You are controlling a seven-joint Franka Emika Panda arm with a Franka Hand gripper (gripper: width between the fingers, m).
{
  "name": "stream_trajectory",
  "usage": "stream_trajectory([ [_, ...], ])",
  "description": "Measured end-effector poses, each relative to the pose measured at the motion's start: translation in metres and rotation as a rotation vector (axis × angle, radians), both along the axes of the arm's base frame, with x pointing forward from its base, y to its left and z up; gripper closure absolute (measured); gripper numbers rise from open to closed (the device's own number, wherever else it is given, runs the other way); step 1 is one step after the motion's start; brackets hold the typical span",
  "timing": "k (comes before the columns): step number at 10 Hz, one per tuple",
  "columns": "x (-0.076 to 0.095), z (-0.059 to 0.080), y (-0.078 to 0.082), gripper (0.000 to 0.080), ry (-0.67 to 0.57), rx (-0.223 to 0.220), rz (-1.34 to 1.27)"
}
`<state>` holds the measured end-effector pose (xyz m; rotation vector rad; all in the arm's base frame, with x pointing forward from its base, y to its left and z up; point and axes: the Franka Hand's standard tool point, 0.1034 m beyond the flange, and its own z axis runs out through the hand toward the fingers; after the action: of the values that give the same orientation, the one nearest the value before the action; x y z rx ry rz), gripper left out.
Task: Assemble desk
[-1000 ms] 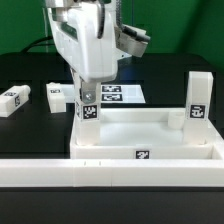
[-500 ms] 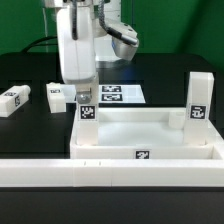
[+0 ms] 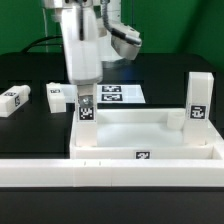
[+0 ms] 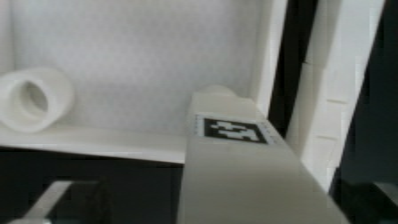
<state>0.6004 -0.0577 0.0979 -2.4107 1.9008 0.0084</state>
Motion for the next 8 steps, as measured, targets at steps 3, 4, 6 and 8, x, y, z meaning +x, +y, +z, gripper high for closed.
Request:
stream_trajectory([
  [3,0.0,-0.0004,0.0002,0.0151,-0.015,-0.009,0.237],
  [4,0.0,-0.0006,0.0002,0.0151,-0.019,-0.012,0.312],
  [6,-0.0003,-0.0011,-0.0002,0.0151,-0.027,-0.019,0.475],
  [8,-0.0006,-0.0013,-0.0003,0.0151,-0.005,-0.063,0.709],
])
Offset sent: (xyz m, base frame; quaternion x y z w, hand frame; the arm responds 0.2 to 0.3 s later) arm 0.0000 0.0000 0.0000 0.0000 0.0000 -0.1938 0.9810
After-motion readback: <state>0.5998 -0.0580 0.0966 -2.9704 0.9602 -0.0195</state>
